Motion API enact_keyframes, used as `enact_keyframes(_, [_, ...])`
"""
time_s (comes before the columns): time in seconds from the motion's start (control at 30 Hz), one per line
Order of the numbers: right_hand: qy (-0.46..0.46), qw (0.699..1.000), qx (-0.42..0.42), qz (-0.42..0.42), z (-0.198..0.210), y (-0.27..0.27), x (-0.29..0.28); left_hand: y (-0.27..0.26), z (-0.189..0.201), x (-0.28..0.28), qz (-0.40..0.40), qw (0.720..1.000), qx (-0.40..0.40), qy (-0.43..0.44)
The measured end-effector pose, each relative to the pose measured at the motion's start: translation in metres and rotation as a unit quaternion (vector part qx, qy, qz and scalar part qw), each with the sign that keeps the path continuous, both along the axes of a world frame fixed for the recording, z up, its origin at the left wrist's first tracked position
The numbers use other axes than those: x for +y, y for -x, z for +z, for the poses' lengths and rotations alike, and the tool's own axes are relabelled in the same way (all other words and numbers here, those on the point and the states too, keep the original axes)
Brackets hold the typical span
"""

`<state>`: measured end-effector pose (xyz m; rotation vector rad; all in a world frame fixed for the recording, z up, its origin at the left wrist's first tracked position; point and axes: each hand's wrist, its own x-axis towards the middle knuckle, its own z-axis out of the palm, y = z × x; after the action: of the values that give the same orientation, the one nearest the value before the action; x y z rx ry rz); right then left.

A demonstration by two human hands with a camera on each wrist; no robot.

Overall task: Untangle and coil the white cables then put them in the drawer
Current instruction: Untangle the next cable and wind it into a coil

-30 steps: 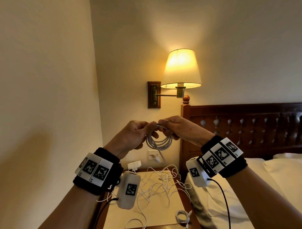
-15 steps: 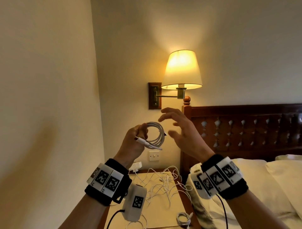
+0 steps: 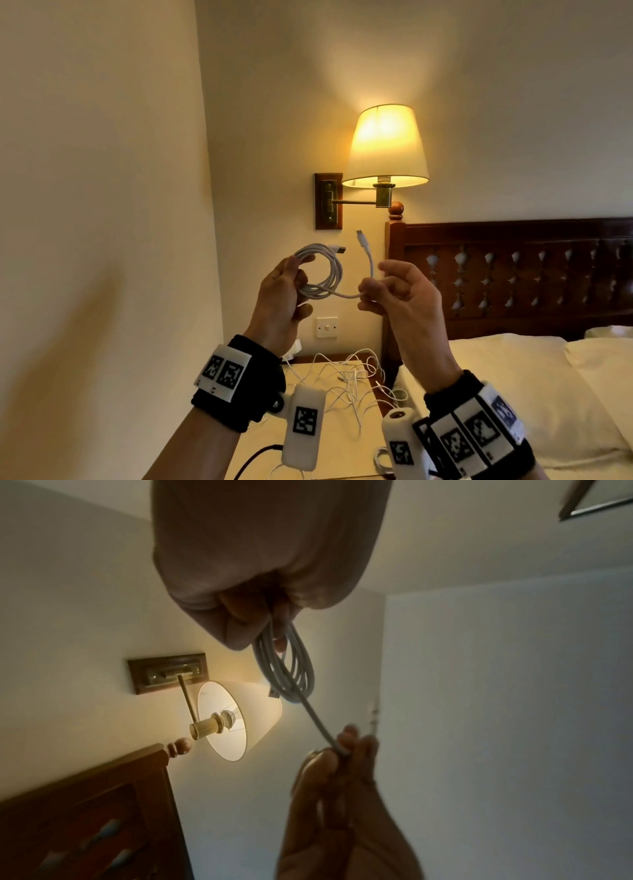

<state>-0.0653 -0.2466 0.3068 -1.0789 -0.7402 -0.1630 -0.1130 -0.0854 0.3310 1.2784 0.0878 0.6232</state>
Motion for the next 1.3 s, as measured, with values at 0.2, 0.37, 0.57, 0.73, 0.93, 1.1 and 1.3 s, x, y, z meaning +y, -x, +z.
enact_keyframes(0.2, [0.029,0.960,0.262,0.098,-0.003,-0.015,0.007,0.001,0.000,-0.012,-0.010,1.000,-0.012,0.015])
enact_keyframes(0.37, [0.061,0.961,0.245,0.113,0.007,-0.015,0.011,0.000,-0.001,-0.012,-0.010,1.000,-0.003,0.024])
enact_keyframes(0.57, [0.032,0.965,0.225,0.132,0.021,-0.009,0.021,-0.005,-0.011,-0.021,-0.010,0.999,0.029,-0.018])
enact_keyframes(0.73, [0.031,0.977,0.187,0.097,0.026,-0.008,0.032,-0.009,-0.013,-0.021,0.019,0.999,0.019,-0.046])
enact_keyframes(0.93, [0.165,0.986,-0.007,-0.029,0.030,-0.005,0.036,-0.013,-0.014,-0.016,0.054,0.995,-0.022,-0.077])
enact_keyframes(1.1, [0.172,0.973,-0.116,-0.104,0.028,-0.007,0.039,-0.014,-0.014,-0.018,0.076,0.990,-0.051,-0.103])
enact_keyframes(1.3, [0.194,0.941,-0.143,-0.236,0.034,-0.013,0.045,-0.022,-0.026,-0.012,0.191,0.947,-0.103,-0.237])
